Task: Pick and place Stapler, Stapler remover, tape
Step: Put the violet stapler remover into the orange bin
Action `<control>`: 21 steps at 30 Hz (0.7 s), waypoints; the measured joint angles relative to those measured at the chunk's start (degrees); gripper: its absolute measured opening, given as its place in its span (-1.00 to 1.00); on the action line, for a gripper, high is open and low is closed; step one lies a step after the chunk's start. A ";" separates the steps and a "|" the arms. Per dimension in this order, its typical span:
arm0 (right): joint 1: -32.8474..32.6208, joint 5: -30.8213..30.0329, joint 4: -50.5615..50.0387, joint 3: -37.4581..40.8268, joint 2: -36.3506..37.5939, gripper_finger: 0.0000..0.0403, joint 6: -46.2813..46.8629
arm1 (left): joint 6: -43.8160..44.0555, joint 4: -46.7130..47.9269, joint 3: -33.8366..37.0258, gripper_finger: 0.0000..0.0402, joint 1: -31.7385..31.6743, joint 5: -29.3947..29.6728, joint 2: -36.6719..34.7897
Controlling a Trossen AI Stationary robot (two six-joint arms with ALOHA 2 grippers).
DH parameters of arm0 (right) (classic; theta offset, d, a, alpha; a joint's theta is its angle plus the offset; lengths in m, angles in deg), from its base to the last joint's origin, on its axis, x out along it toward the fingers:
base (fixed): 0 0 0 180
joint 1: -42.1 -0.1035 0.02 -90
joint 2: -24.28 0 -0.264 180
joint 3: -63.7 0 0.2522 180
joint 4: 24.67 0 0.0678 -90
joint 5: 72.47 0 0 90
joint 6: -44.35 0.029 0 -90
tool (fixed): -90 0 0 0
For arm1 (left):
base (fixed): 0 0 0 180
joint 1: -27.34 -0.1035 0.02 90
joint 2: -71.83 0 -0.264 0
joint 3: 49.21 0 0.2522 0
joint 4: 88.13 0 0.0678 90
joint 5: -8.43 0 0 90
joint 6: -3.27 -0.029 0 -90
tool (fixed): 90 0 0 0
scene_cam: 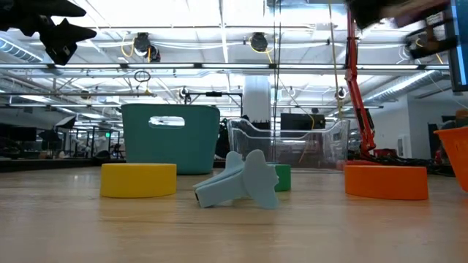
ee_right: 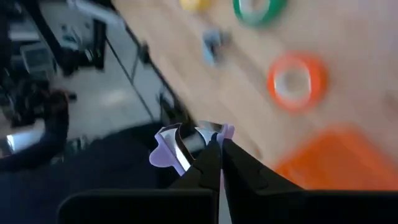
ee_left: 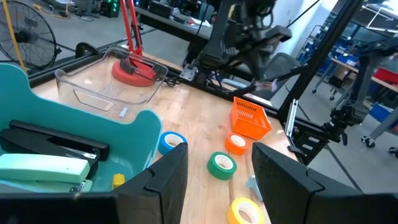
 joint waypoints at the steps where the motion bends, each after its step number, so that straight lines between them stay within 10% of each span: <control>1: -1.43 0.80 -2.18 0.00 1.09 -1.00 1.72 | 0.00 -0.02 0.00 -0.11 0.02 0.00 0.02; 21: -22.61 -10.68 -24.64 0.02 -2.36 -1.00 35.39 | 1.11 -0.13 0.00 -0.11 0.00 0.00 0.00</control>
